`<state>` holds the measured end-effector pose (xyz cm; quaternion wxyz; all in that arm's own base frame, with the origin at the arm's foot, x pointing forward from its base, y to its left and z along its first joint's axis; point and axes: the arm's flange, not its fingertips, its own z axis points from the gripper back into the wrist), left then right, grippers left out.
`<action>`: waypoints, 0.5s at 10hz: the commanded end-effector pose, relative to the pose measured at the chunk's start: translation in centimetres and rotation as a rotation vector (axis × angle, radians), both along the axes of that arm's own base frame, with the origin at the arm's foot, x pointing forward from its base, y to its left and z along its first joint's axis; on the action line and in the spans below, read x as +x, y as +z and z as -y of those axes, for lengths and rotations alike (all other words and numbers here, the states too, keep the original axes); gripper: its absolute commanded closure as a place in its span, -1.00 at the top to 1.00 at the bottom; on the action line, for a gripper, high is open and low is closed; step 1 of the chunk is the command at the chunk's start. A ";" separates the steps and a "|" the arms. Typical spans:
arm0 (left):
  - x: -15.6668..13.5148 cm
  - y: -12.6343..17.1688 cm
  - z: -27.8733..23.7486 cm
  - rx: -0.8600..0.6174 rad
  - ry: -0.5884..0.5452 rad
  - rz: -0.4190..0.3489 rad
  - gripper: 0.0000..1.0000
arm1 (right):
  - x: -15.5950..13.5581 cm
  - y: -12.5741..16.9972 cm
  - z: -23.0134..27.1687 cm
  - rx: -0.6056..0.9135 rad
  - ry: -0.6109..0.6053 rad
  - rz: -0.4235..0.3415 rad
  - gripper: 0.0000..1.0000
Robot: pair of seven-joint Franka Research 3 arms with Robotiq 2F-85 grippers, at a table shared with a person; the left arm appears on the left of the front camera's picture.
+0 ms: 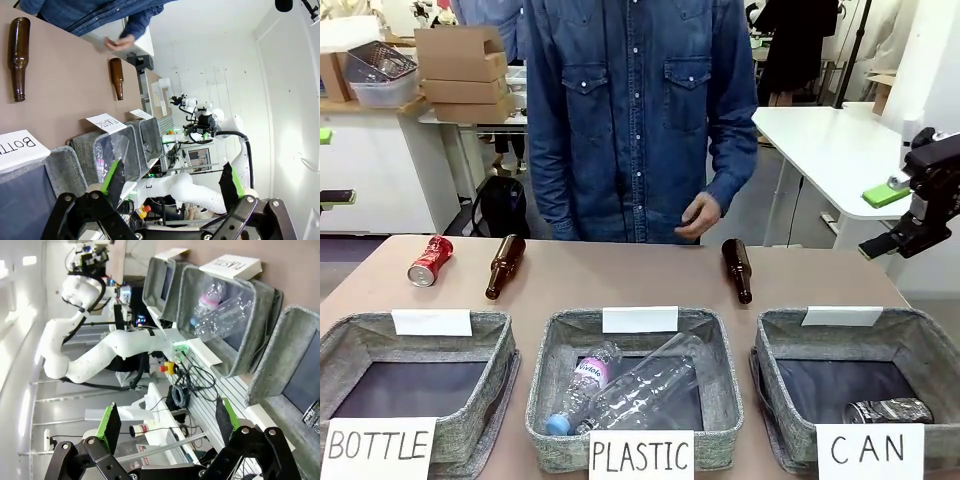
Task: Sort the can waste into the basket.
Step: Pick up the can waste from the table and place it in the right Fabric basket.
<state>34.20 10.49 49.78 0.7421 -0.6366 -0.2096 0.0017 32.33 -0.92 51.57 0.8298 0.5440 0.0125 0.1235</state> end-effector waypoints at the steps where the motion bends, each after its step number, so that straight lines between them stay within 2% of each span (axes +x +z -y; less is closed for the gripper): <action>1: 0.0 0.1 0.0 -0.011 -0.006 0.022 1.00 | 0.0 0.0 0.6 -0.006 0.012 0.011 1.00; 4: 0.0 0.0 0.0 0.000 0.000 0.000 1.00 | 0.0 0.0 0.6 -0.006 0.012 0.011 1.00; 5: -0.6 1.9 0.2 0.301 -0.077 0.085 1.00 | 0.0 0.0 0.6 -0.006 0.012 0.011 1.00</action>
